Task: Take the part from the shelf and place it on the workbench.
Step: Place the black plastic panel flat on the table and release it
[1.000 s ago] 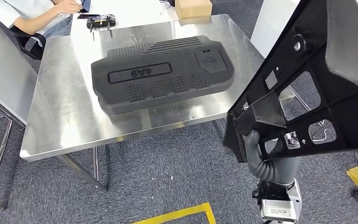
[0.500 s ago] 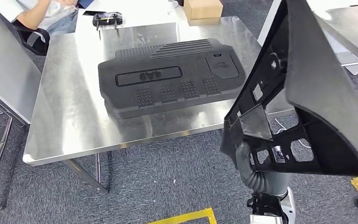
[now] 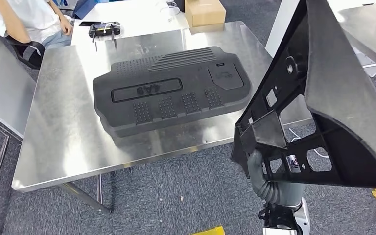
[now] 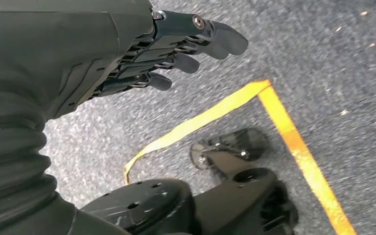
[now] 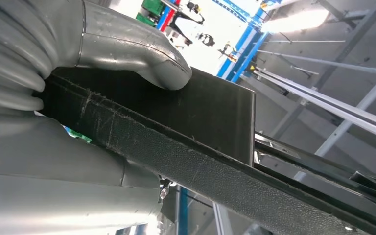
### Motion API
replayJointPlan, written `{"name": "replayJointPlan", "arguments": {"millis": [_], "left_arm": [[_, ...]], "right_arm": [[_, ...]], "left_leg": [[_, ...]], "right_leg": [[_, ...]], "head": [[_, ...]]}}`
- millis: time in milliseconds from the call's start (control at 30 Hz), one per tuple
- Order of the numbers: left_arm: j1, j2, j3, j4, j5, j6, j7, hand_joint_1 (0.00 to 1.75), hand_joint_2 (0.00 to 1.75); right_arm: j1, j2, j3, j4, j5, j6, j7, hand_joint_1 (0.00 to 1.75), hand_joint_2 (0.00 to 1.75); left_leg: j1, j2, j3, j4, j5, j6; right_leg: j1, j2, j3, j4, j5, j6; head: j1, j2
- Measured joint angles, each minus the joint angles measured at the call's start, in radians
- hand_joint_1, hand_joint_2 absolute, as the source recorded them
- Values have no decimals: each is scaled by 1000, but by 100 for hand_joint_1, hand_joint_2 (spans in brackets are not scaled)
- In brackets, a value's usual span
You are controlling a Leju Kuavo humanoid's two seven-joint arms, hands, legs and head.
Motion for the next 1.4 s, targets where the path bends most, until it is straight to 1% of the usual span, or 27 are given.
{"name": "replayJointPlan", "arguments": {"millis": [67, 133, 200, 233, 300, 333, 367, 400, 433, 467, 500, 533, 633, 700, 733, 800, 833, 867, 900, 967, 1000, 1067, 1167, 1233, 1333, 1367, 1400], "left_arm": [[-2, 0, 0, 0, -1, -1, -1, 0, 175], [-2, 0, 0, 0, -3, -1, -1, 0, 175], [-3, -1, 0, 0, -6, -1, -1, 0, 175], [-4, -1, 0, 0, -8, -1, -1, 0, 175], [-6, -1, 0, 0, -11, -1, 0, 0, 175], [-6, -1, 0, 0, -12, -1, 1, 0, 175], [-6, -1, 0, 0, -12, -1, 2, 0, 175], [-5, -2, 0, 0, -12, -1, 3, 0, 175], [-5, -3, 0, 0, -12, -1, 3, 0, 175], [-5, -3, 0, 0, -12, -1, 4, 0, 175], [-6, -4, 0, 0, -12, -1, 4, 0, 175], [-6, -4, 0, 0, -12, -1, 4, 0, 175], [-7, -4, 0, 0, -12, -1, 5, 0, 175], [-7, -4, 0, 0, -12, -1, 6, 0, 175], [-7, -4, 0, 0, -12, 0, 6, 0, 175], [-7, -4, 0, 0, -12, 0, 6, 0, 175], [-6, -4, 0, 0, -12, 0, 6, 0, 175], [-5, -4, 0, 0, -12, 0, 6, 0, 175], [-5, -4, 0, 0, -12, 0, 6, 0, 175], [-4, -4, 0, 0, -12, 0, 6, 0, 175], [-5, -3, 0, 0, -12, 0, 6, 0, 175], [-7, -3, 0, 0, -13, 0, 7, 0, 175], [-7, -5, 0, 0, -14, 0, 7, 0, 175], [-6, -6, 0, 0, -14, 1, 6, 0, 175], [-8, -6, 0, 0, -16, 1, 6, 0, 175], [-7, -7, 0, 0, -17, 1, 6, 0, 175], [-7, -7, 0, 0, -17, 0, 6, 0, 175]], "right_arm": [[-6, -1, 0, 0, 3, 0, 5, 175, 175], [-15, -3, -1, 0, 7, 0, 9, 175, 175], [-27, -7, -2, -1, 11, 0, 12, 175, 175], [-32, -9, -2, -1, 13, 0, 13, 175, 175], [-40, -13, -2, -1, 17, 0, 17, 175, 175], [-41, -15, -2, -1, 19, 0, 20, 175, 175], [-42, -17, -2, -1, 20, 0, 22, 175, 175], [-44, -19, -2, -1, 23, 0, 24, 175, 175], [-47, -20, -2, -1, 25, -1, 26, 175, 175], [-50, -21, -2, -1, 27, -2, 28, 175, 175], [-52, -21, -2, -1, 29, -2, 29, 175, 175], [-53, -22, -1, -1, 29, -3, 31, 175, 175], [-54, -24, -1, -1, 29, -5, 33, 175, 175], [-54, -25, -1, -1, 31, -6, 34, 175, 175], [-54, -25, -1, -1, 31, -6, 34, 175, 175], [-54, -25, -1, -1, 32, -6, 34, 175, 175], [-54, -25, 0, -1, 32, -6, 34, 175, 175], [-54, -25, 0, -1, 32, -7, 34, 175, 175], [-54, -25, 0, 0, 32, -7, 34, 175, 175], [-54, -25, 0, 0, 35, -8, 34, 175, 175], [-55, -25, 0, 0, 39, -9, 34, 175, 175], [-56, -25, 0, 0, 49, -11, 34, 175, 175], [-57, -25, 1, 0, 62, -13, 35, 175, 175], [-59, -25, 2, 0, 68, -13, 36, 175, 175], [-62, -25, 4, 4, 78, -13, 41, 175, 175], [-62, -25, 6, 6, 81, -12, 42, 175, 175], [-62, -25, 7, 8, 83, -12, 43, 175, 175]], "left_leg": [[-5, 0, 8, -20, -8, 13], [-6, 0, 17, -25, 0, 29], [-3, 1, 28, -31, -1, 41], [-2, 1, 31, -33, -3, 45], [-2, -1, 35, -33, -10, 51], [-2, -2, 38, -33, -14, 52], [-2, -4, 44, -32, -19, 52], [-2, -5, 52, -32, -25, 50], [-1, -7, 60, -33, -32, 47], [-3, -8, 67, -32, -39, 43], [-6, -9, 72, -32, -45, 37], [-8, -10, 74, -33, -50, 32], [-8, -7, 80, -39, -58, 18], [-6, -4, 66, 0, -81, 9], [-5, -3, 42, 51, -103, 6], [-5, -2, -33, 188, -153, 2], [-5, -2, -67, 237, -161, 1], [-5, -2, -85, 251, -149, 2], [-5, -2, -83, 225, -117, 4], [-6, -2, -34, 99, -34, 12], [-8, -2, -6, 38, -11, 16], [-13, -2, 26, -17, -7, 24], [-12, -4, 37, -31, -11, 38], [-5, -4, 48, -40, -12, 48], [-3, -4, 53, -42, -21, 55], [-2, -5, 57, -42, -26, 54], [-1, -6, 63, -41, -31, 52]], "right_leg": [[4, 0, -3, 2, -10, 13], [3, -1, -7, 4, -18, 25], [2, -3, -29, 53, -41, 30], [0, -4, -61, 110, -62, 30], [-1, -4, -151, 249, -103, 29], [-2, -4, -186, 292, -107, 33], [-4, -5, -202, 296, -92, 42], [-5, -5, -196, 257, -60, 52], [-6, -7, -173, 186, -18, 63], [-5, -10, -148, 115, 19, 69], [-4, -12, -125, 60, 46, 66], [-2, -14, -113, 30, 58, 58], [0, -11, -104, 21, 57, 27], [-6, -10, -91, 16, 52, 8], [-8, -11, -83, 14, 48, -1], [-4, -11, -71, 14, 39, -13], [-2, -10, -65, 14, 34, -16], [0, -9, -59, 15, 29, -17], [1, -6, -51, 15, 23, -16], [2, -2, -34, 14, 10, -11], [5, -1, -28, 15, 3, -7], [9, -1, -25, 14, -6, 3], [11, -3, -22, 17, -13, 17], [11, -4, -58, 85, -39, 21], [2, -5, -183, 277, -89, 26], [-1, -5, -210, 303, -86, 33], [-5, -6, -215, 288, -65, 44]], "head": [[0, 0], [0, 0], [2, 0], [3, 0], [5, 0], [5, 0], [6, 0], [5, 0], [6, 0], [7, 0], [8, 0], [8, 0], [8, 0], [5, 0], [3, 0], [2, 0], [2, 0], [2, 0], [2, 0], [2, 0], [2, 0], [3, 0], [4, 0], [10, 0], [16, 0], [16, 0], [16, 0]]}}
